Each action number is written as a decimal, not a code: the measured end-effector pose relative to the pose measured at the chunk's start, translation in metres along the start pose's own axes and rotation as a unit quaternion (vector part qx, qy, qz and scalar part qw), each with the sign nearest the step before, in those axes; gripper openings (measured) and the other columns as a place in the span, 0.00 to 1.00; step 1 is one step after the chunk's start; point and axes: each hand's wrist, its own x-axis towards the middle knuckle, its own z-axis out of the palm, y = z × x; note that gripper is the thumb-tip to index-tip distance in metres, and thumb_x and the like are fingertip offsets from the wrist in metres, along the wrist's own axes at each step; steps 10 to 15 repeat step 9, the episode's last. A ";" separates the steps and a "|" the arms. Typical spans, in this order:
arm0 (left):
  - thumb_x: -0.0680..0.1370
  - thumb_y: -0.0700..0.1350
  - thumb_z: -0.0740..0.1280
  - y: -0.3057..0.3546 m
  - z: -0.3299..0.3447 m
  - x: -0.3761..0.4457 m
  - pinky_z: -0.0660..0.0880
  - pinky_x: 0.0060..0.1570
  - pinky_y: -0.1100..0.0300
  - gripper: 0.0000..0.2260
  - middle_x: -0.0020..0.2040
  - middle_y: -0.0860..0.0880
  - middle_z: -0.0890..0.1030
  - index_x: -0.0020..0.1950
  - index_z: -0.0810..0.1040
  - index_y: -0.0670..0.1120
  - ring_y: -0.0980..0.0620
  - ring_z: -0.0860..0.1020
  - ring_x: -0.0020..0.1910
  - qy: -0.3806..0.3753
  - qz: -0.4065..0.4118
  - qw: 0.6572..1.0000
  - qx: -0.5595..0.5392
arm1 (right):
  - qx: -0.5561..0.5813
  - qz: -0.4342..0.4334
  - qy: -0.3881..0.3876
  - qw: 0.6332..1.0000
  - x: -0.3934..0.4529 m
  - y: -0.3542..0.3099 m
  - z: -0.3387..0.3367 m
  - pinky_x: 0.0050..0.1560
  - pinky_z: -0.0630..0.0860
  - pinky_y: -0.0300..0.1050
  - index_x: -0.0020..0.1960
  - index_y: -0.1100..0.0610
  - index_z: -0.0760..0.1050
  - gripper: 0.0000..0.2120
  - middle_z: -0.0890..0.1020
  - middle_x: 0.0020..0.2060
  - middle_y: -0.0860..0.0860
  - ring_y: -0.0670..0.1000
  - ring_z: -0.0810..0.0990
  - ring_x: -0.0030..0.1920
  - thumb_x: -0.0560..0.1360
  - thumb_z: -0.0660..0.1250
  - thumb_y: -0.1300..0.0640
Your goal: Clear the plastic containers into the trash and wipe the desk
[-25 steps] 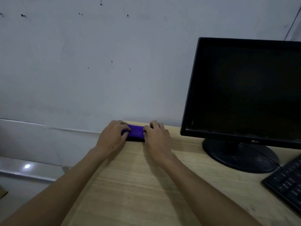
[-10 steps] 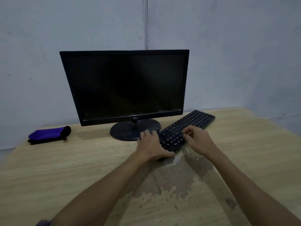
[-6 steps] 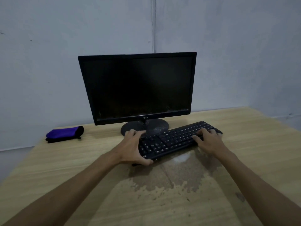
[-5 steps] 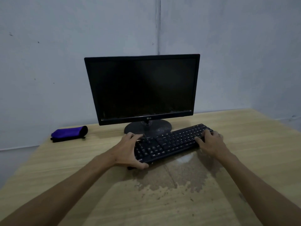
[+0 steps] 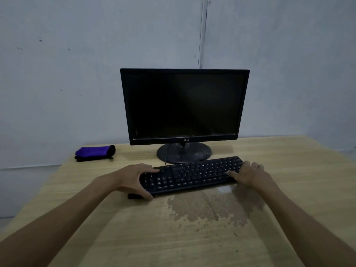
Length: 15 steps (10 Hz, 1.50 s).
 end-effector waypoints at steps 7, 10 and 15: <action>0.71 0.59 0.78 0.028 0.009 -0.024 0.71 0.63 0.58 0.31 0.72 0.51 0.75 0.72 0.76 0.54 0.51 0.74 0.67 0.110 -0.048 0.993 -0.020 | -0.022 -0.063 0.062 0.996 -0.047 -0.016 0.012 0.73 0.61 0.61 0.73 0.59 0.65 0.28 0.67 0.72 0.62 0.62 0.65 0.73 0.83 0.54 0.40; 0.77 0.52 0.74 0.065 0.000 -0.033 0.78 0.53 0.60 0.13 0.54 0.53 0.85 0.59 0.86 0.49 0.56 0.81 0.51 0.155 -0.011 0.988 -0.025 | 0.049 -0.241 0.045 0.968 -0.063 -0.043 0.001 0.70 0.69 0.57 0.71 0.59 0.67 0.23 0.71 0.67 0.59 0.60 0.67 0.71 0.84 0.60 0.44; 0.77 0.52 0.74 0.065 0.000 -0.033 0.78 0.53 0.60 0.13 0.54 0.53 0.85 0.59 0.86 0.49 0.56 0.81 0.51 0.155 -0.011 0.988 -0.025 | 0.049 -0.241 0.045 0.968 -0.063 -0.043 0.001 0.70 0.69 0.57 0.71 0.59 0.67 0.23 0.71 0.67 0.59 0.60 0.67 0.71 0.84 0.60 0.44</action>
